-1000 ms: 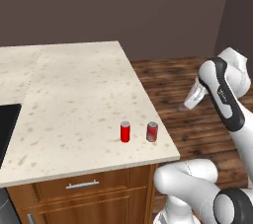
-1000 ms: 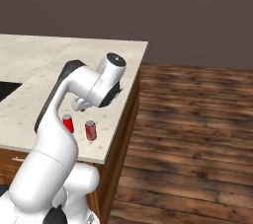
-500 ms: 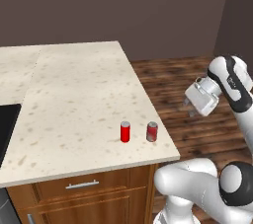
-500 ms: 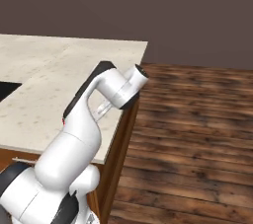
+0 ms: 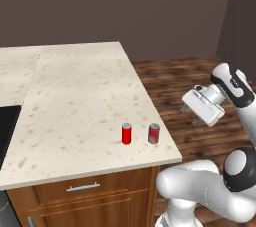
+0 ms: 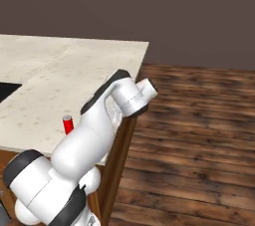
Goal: Pick the can, can from the counter and place them in the open cabinet.
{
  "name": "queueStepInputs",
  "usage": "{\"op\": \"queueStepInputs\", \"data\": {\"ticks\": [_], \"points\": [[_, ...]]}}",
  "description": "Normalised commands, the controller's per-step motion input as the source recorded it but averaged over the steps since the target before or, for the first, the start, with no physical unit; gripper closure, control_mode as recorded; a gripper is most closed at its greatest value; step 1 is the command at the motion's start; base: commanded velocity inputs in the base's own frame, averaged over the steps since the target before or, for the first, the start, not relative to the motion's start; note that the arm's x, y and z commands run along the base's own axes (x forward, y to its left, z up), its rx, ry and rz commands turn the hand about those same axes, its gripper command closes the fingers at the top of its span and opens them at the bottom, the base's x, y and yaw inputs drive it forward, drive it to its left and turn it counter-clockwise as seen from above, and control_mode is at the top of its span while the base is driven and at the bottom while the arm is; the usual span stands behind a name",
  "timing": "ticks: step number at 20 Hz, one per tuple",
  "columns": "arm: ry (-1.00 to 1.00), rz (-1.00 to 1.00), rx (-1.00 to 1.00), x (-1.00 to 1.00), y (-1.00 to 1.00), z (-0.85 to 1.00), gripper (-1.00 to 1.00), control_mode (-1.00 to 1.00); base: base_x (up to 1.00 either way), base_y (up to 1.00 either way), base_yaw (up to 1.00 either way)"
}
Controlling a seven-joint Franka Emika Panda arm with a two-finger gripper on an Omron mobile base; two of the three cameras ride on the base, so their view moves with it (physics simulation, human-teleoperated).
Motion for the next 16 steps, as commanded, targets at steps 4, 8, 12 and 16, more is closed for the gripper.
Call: {"op": "queueStepInputs", "data": {"ticks": [4, 8, 12, 16], "points": [[-0.08, 0.09, 0.17, 0.14, 0.02, -0.30, -1.00, -1.00, 0.00, 0.00, 0.00], [-0.10, 0.01, 0.17, 0.07, 0.01, -0.33, -1.00, -1.00, 0.00, 0.00, 0.00], [-0.07, 0.00, 0.12, 0.03, 0.05, -0.30, -1.00, -1.00, 0.00, 0.00, 0.00], [0.00, 0.00, 0.02, 0.14, 0.05, -0.26, -1.00, -1.00, 0.00, 0.00, 0.00]]}}
